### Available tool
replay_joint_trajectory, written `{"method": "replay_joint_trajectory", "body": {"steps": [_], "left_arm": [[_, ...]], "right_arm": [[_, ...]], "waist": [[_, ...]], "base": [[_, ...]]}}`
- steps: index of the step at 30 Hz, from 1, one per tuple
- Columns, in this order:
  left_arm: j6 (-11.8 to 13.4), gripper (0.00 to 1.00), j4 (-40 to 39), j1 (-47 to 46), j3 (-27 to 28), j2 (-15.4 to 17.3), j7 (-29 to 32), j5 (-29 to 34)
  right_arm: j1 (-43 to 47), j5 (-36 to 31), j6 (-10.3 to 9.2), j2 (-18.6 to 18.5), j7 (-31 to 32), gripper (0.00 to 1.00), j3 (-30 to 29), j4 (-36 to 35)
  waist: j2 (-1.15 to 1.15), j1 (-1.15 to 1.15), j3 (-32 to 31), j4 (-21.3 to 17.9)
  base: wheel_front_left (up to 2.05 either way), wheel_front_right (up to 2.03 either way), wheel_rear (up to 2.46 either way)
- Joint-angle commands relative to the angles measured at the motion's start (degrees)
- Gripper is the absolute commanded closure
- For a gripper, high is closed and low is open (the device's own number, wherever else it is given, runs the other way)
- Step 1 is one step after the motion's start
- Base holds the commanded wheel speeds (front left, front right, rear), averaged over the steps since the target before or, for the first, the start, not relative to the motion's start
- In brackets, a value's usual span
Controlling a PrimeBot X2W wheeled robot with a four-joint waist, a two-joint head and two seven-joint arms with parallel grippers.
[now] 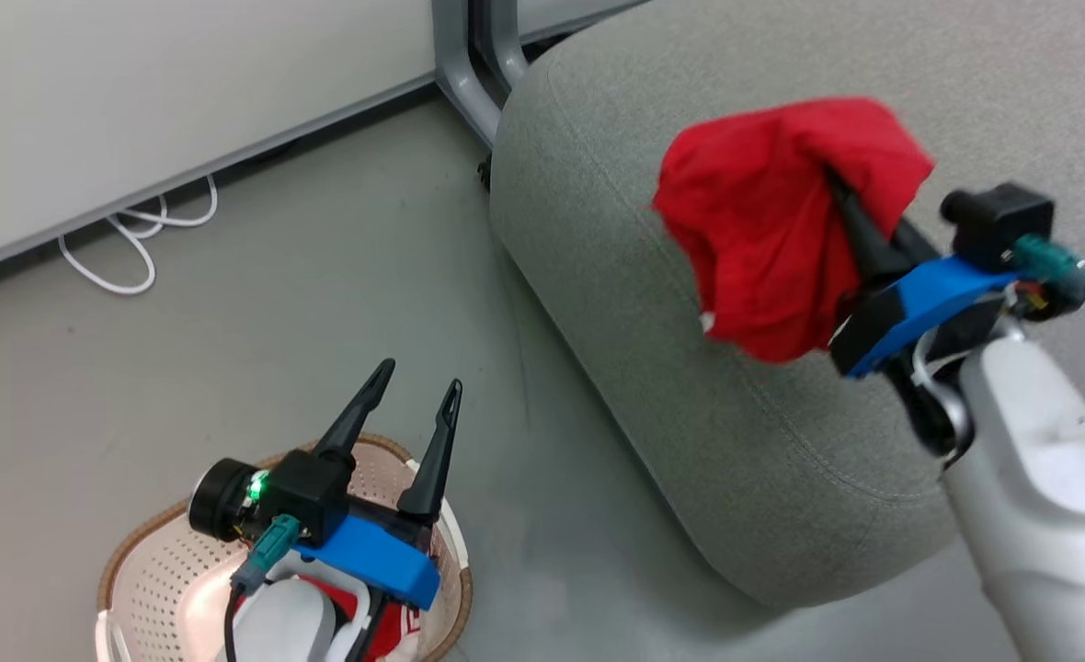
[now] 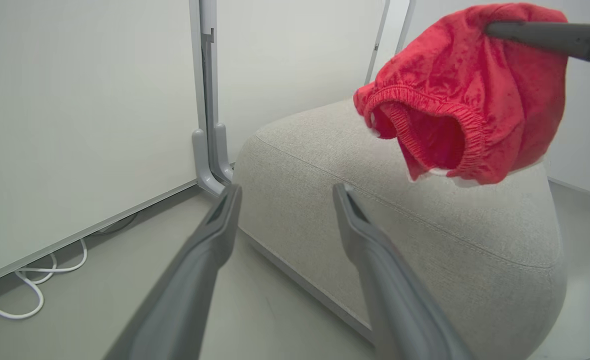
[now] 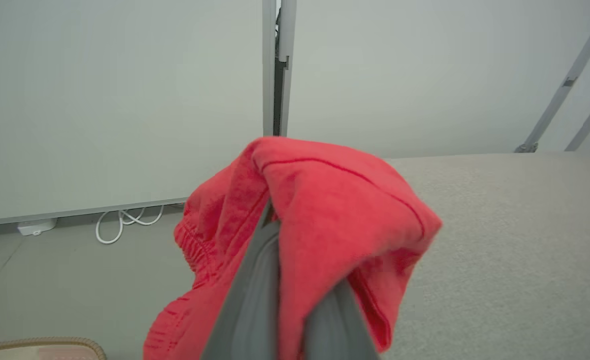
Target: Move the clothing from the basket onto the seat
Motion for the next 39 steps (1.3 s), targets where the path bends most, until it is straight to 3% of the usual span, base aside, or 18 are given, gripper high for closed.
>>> {"method": "replay_joint_trajectory", "body": {"steps": [1,10,19,28,36,37,38,39], "left_arm": [[-0.1,0.0,-0.4,-1.6,0.2,0.7,-0.2,0.4],[-0.1,0.0,-2.5,-9.9,-3.2,4.5,-0.2,1.5],[-0.1,0.0,-5.3,-17.2,-2.7,5.3,-0.2,2.7],[-0.1,0.0,-7.8,-19.0,-1.4,5.8,-0.2,4.4],[-0.1,0.0,-7.9,-19.9,-2.4,5.1,-0.2,4.5],[-0.1,0.0,-7.8,-19.9,-2.4,5.0,-0.2,4.4],[-0.1,0.0,-7.8,-19.9,-2.4,5.0,-0.2,4.4],[-0.1,0.0,-7.6,-19.8,-2.4,4.9,-0.2,4.3]], "right_arm": [[-2.0,0.2,0.01,-0.8,0.1,1.0,-0.7,-0.4],[-10.6,3.3,0.01,-9.6,-0.6,1.0,-13.1,-0.1],[-13.2,5.4,0.01,-17.9,-3.5,1.0,-28.5,3.9],[-15.7,8.2,0.01,-18.5,-6.8,1.0,-36.6,9.4],[-15.4,6.9,0.01,-17.3,-7.9,1.0,-36.9,15.1],[-15.5,6.7,0.01,-17.2,-8.1,0.9,-36.8,15.5],[-15.5,6.7,0.01,-17.2,-8.1,0.9,-36.8,15.5],[-15.7,6.4,0.01,-17.2,-8.3,0.0,-36.3,16.1]], "waist": [[0.0,0.0,3.2,1.4],[0.0,0.0,14.6,6.5],[0.0,0.0,24.1,11.7],[0.0,0.0,30.2,13.1],[0.0,0.0,30.9,13.8],[0.0,0.0,30.7,13.8],[0.0,0.0,30.7,13.8],[0.0,0.0,30.5,13.8]], "base": [[0.0,0.0,0.0],[0.0,0.0,0.0],[0.0,0.0,0.0],[0.0,0.0,0.0],[0.0,0.0,0.0],[0.0,0.0,0.0],[0.0,0.0,0.0],[0.0,0.0,0.0]]}}
